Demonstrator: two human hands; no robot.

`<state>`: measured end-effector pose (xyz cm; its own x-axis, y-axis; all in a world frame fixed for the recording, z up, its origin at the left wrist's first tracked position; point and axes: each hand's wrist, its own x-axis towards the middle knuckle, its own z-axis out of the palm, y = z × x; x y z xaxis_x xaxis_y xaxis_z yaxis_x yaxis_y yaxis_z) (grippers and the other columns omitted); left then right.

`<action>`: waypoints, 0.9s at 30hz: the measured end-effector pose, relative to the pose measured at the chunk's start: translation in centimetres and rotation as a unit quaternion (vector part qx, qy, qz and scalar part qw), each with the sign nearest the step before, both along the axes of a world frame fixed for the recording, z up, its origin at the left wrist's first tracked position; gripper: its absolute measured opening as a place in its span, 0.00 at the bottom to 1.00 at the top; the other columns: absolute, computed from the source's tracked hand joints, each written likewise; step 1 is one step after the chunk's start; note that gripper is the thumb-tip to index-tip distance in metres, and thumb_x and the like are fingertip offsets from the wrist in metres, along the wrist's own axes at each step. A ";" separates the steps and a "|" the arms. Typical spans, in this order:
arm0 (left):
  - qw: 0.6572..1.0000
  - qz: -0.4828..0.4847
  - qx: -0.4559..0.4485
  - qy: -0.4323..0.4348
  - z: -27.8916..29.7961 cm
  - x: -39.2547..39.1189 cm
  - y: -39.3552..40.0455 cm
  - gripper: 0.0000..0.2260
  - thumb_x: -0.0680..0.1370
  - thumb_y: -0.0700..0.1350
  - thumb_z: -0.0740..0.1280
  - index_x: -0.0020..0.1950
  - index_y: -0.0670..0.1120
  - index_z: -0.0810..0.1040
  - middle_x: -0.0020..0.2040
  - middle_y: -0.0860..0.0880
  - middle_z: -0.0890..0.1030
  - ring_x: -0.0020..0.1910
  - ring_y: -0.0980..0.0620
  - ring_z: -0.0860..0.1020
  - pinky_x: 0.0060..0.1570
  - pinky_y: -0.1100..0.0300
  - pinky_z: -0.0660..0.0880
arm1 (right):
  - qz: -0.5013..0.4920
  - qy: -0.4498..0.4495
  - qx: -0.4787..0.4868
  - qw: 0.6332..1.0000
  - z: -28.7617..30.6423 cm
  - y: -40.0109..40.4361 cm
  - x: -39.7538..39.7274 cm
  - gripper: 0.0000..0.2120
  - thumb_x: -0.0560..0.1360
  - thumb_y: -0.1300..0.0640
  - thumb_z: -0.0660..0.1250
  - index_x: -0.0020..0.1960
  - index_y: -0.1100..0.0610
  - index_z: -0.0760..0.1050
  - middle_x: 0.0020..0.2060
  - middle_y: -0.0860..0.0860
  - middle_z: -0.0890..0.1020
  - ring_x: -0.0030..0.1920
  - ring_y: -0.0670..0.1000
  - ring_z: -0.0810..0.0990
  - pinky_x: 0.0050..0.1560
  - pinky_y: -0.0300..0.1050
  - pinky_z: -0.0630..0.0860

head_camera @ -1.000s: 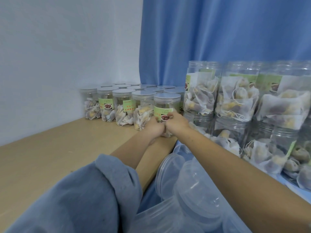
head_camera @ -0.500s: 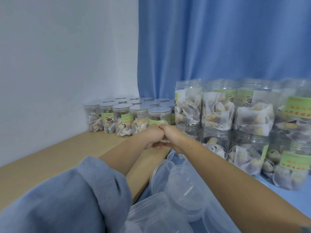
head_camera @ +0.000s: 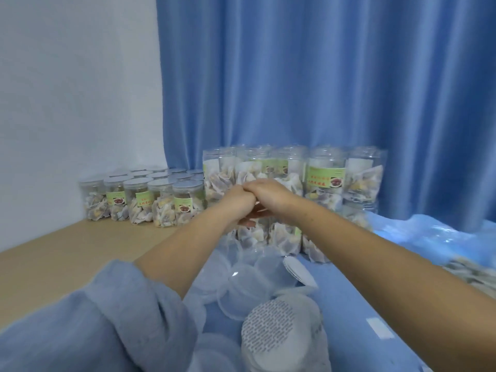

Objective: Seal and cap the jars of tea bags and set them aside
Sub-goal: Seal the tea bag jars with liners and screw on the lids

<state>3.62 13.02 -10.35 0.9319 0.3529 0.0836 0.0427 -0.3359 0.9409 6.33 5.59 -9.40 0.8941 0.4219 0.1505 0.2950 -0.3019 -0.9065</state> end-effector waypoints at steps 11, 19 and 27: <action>0.988 -0.042 -0.142 -0.043 1.7 4.1 -10.8 0.13 0.77 0.39 0.64 0.60 0.35 0.73 0.41 0.45 0.75 0.41 0.46 0.79 0.46 0.53 0.79 | -0.137 -0.130 -0.050 0.981 0.8 -13.4 5.2 0.25 0.78 0.49 0.59 0.74 0.43 0.58 0.46 0.54 0.78 0.41 0.54 0.80 0.44 0.49 0.80; 0.987 -0.017 -0.139 -0.080 0.8 7.8 -10.5 0.14 0.76 0.33 0.62 0.61 0.41 0.71 0.40 0.45 0.75 0.39 0.49 0.75 0.42 0.58 0.76 | -0.221 -0.139 -0.131 0.956 0.1 -13.3 10.8 0.41 0.75 0.45 0.65 0.76 0.40 0.39 0.69 0.66 0.58 0.53 0.61 0.76 0.57 0.49 0.71; 0.983 0.001 -0.148 -0.105 -0.7 6.6 -11.0 0.19 0.75 0.30 0.62 0.64 0.40 0.70 0.49 0.47 0.76 0.40 0.53 0.75 0.43 0.60 0.76 | -0.229 -0.275 -0.046 0.933 -1.4 -14.8 10.6 0.15 0.76 0.57 0.67 0.52 0.50 0.59 0.44 0.59 0.74 0.34 0.52 0.69 0.29 0.39 0.61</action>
